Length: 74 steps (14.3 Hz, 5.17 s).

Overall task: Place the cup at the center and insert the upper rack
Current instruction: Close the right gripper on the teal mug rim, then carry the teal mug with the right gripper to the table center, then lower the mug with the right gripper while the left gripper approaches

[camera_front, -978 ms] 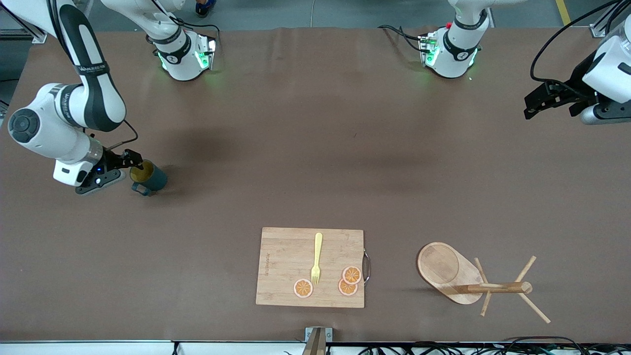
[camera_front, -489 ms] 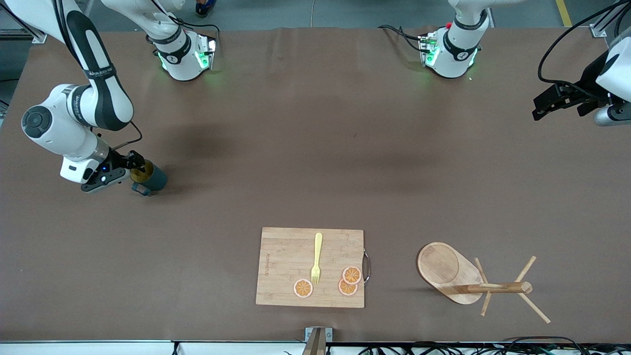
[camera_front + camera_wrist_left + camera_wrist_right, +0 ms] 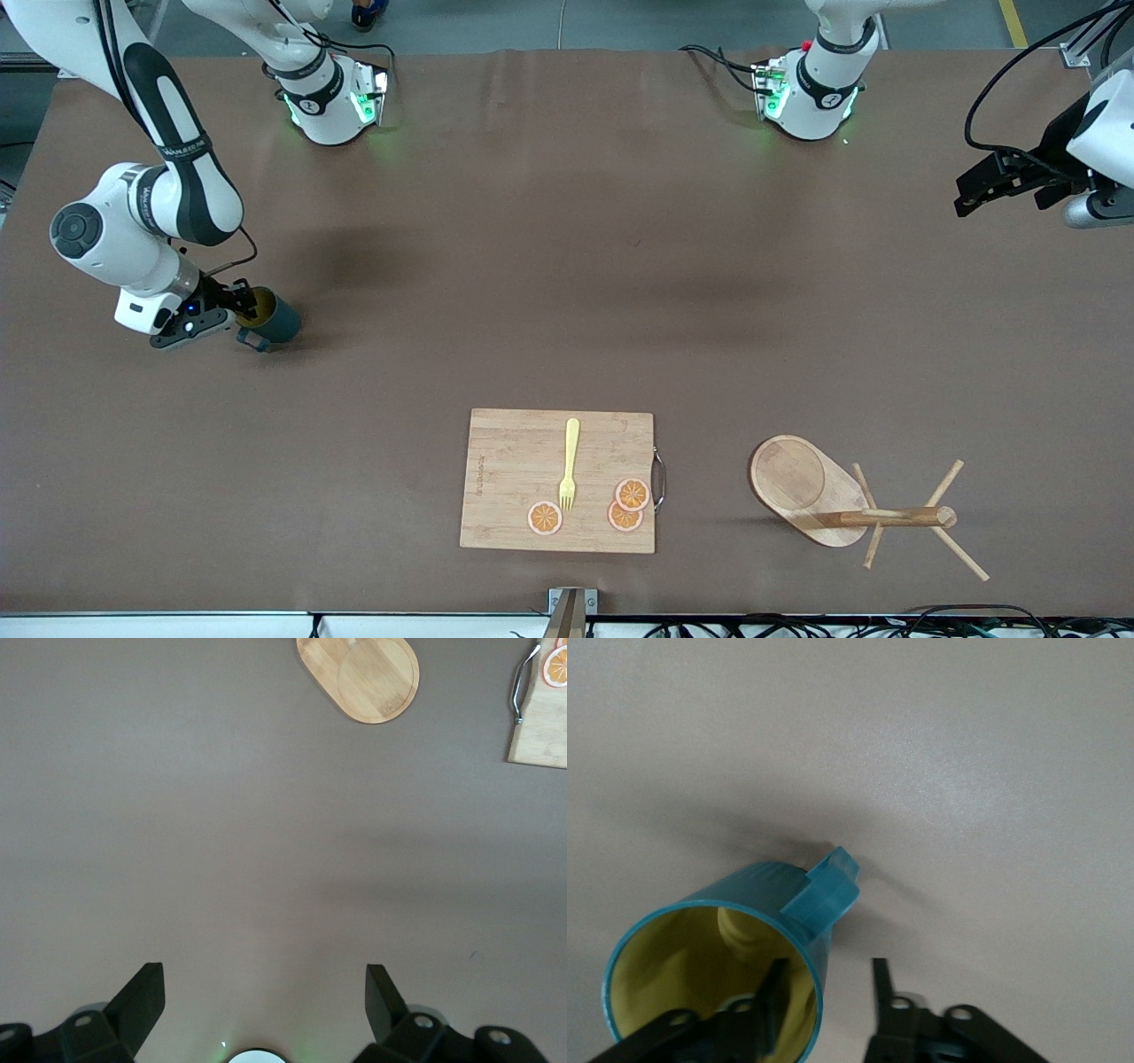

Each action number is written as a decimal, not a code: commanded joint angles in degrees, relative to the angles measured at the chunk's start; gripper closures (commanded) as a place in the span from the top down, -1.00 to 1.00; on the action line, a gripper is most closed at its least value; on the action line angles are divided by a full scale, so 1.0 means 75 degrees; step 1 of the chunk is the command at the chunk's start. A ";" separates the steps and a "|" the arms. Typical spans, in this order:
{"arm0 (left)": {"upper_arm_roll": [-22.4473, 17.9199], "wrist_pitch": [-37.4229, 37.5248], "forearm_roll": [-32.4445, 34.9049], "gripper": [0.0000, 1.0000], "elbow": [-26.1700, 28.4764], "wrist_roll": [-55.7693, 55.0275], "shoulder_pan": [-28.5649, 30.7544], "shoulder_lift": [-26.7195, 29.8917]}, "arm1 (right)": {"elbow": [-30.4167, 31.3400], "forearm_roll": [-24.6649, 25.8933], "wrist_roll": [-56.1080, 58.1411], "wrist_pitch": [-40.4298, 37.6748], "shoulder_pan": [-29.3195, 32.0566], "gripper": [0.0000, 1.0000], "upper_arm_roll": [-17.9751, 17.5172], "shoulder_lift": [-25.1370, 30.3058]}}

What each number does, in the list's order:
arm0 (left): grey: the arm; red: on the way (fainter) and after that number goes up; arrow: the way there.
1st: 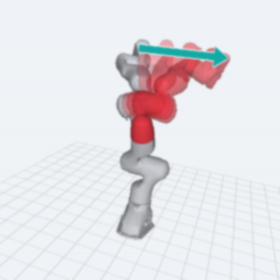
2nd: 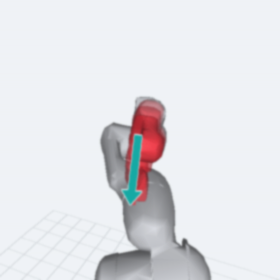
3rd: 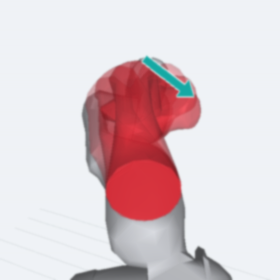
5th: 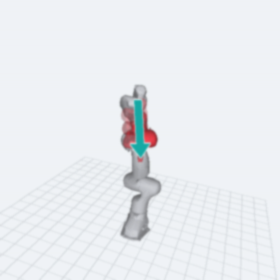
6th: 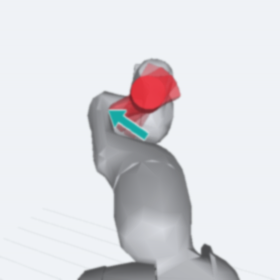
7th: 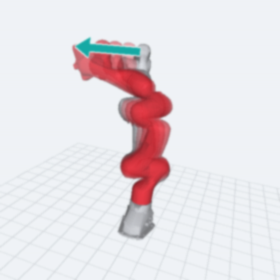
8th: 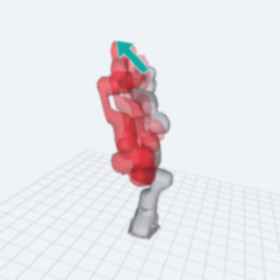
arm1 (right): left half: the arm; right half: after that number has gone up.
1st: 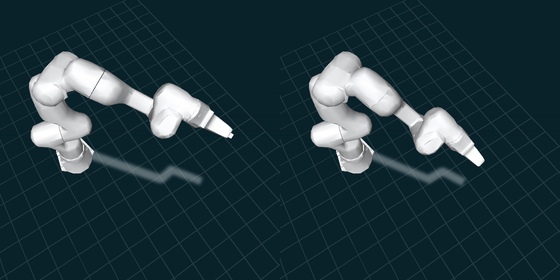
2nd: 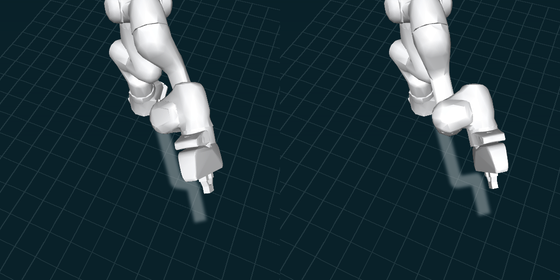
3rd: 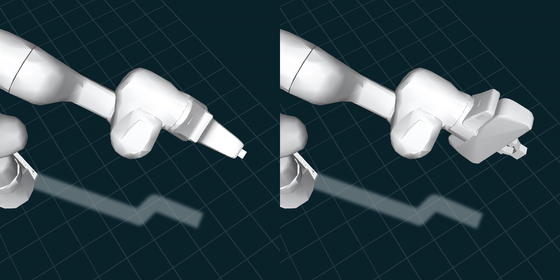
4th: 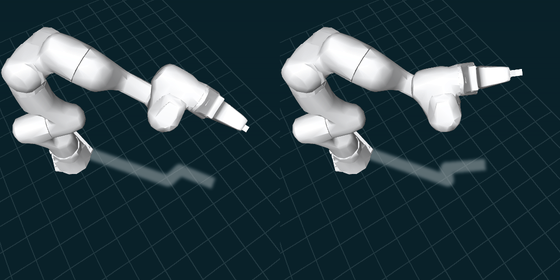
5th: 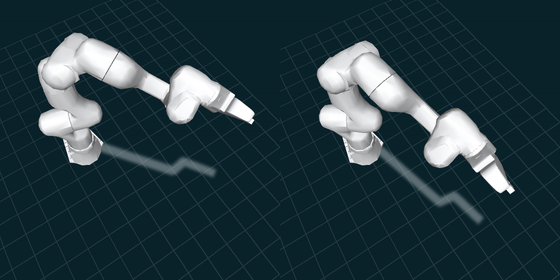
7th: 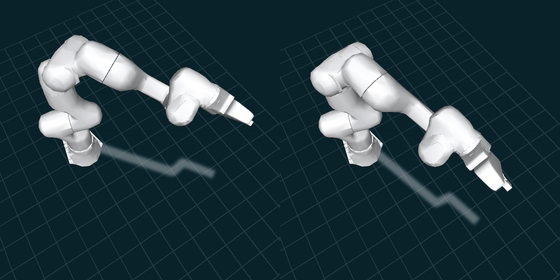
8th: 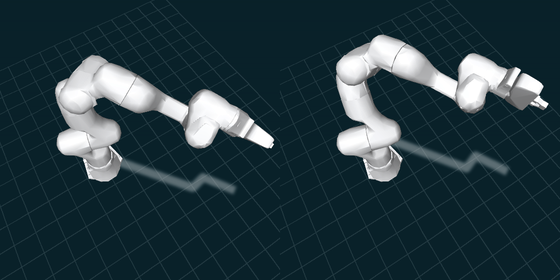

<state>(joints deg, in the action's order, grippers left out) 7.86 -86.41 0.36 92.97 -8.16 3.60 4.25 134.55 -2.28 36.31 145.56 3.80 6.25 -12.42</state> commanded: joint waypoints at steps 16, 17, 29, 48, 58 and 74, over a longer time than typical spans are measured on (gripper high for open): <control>0.0054 -0.0034 -0.0012 1.00 0.0085 0.0092 0.0024 0.0054 | -0.0336 -0.1032 -1.0420 -0.1912 -0.3701 -1.00 -0.0212 0.1610; 0.0054 -0.0034 -0.0013 1.00 0.0085 0.0092 0.0024 0.0054 | -0.0605 -0.1020 -1.1522 -0.1935 -0.4076 -1.00 -0.0236 0.1563; 0.0077 -0.0151 -0.0048 1.00 0.0085 0.0104 0.0000 -0.0156 | -0.4928 -0.0996 -1.9568 -0.3037 -0.6962 -1.00 -0.0236 -0.1622; 0.0194 -0.0537 -0.0095 1.00 0.0085 0.0104 -0.0222 -0.0719 | -0.5427 -0.0985 -2.2783 -0.2313 -0.8263 -1.00 -0.0224 -0.3067; 0.0850 -0.0843 -0.0024 1.00 0.0003 -0.0095 -0.0292 -0.0942 | -0.5236 -0.0961 -2.3111 -0.2029 -0.8428 -0.83 -0.0212 -0.3125; 0.1636 -0.1956 0.0573 1.00 -0.0114 -0.5767 -0.2214 -0.1950 | -0.5447 -0.0797 -2.3088 -0.2250 -0.8510 1.00 -0.0177 -0.2903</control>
<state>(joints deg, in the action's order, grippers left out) 19.77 -101.11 3.69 92.75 -50.89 -13.11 -10.60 92.72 -9.68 -135.70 129.76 -59.58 4.45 -36.33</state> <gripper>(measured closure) 0.000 0.004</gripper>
